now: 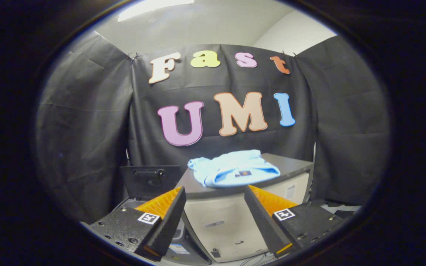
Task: Put the clothes into the washing machine and then close the washing machine lid.
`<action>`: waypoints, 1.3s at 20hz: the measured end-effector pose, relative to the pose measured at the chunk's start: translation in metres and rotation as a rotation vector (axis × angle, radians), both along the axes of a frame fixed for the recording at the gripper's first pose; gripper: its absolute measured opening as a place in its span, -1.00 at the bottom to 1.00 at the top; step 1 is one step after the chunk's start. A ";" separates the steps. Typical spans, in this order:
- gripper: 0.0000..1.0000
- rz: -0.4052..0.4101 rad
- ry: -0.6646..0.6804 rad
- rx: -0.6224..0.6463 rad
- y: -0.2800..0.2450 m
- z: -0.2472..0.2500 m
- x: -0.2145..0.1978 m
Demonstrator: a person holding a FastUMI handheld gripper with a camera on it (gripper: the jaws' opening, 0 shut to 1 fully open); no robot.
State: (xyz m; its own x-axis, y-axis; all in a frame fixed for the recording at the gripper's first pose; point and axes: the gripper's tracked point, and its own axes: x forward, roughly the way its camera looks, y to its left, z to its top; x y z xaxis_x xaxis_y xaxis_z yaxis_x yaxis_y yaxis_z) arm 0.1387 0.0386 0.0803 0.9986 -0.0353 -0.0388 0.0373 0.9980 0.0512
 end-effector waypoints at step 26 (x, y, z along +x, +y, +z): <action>0.94 -0.040 0.655 -0.094 -0.065 -0.084 0.253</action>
